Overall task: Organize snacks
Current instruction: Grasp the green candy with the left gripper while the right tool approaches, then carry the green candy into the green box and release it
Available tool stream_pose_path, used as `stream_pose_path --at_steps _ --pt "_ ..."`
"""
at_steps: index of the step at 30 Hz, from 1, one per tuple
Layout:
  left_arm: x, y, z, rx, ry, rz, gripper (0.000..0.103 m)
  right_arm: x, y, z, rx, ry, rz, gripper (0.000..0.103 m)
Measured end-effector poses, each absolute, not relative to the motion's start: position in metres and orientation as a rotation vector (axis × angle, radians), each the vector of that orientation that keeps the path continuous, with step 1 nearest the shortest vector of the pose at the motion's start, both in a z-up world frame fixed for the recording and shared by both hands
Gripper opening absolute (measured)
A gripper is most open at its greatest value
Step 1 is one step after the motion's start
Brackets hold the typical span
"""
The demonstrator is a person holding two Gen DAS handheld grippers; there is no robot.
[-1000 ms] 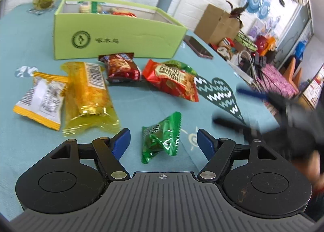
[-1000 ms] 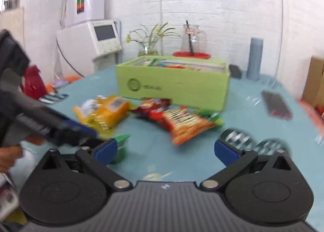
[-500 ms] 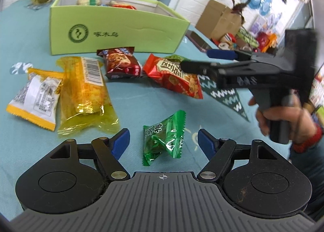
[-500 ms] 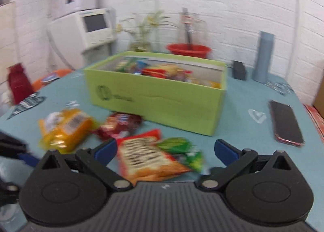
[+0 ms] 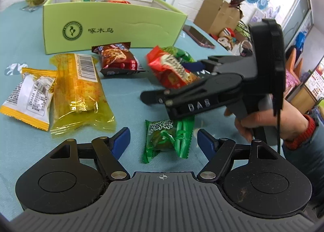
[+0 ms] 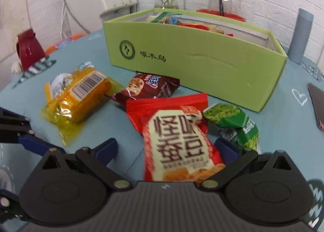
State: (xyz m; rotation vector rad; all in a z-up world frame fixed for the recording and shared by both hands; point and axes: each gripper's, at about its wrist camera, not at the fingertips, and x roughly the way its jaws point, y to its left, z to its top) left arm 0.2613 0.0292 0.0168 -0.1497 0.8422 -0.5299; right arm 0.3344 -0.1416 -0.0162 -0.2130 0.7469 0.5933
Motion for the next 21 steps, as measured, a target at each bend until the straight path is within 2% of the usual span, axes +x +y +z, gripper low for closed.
stream_pose_path --at_steps 6,8,9,10,11,12,21 --pt "0.259 0.022 0.016 -0.113 0.823 -0.518 0.055 0.336 -0.138 -0.016 -0.2 0.754 0.571 0.102" --pt "0.256 0.018 0.015 -0.069 0.804 -0.496 0.036 0.333 -0.138 -0.016 -0.191 0.746 0.564 0.102" --pt "0.254 0.016 0.015 -0.039 0.796 -0.488 0.014 0.329 -0.14 -0.016 -0.186 0.743 0.561 0.101" --pt "0.252 0.016 0.015 -0.022 0.791 -0.497 0.013 0.324 -0.142 -0.015 -0.178 0.742 0.559 0.1" --pt "0.249 0.017 0.015 -0.032 0.793 -0.504 0.012 0.317 -0.145 -0.012 -0.166 0.732 0.555 0.084" --pt "0.248 0.019 0.016 -0.047 0.799 -0.515 0.009 0.31 -0.147 -0.008 -0.158 0.724 0.555 0.077" --pt "0.238 0.033 0.038 -0.115 0.811 -0.61 0.008 0.276 -0.17 0.021 -0.061 0.679 0.592 0.075"
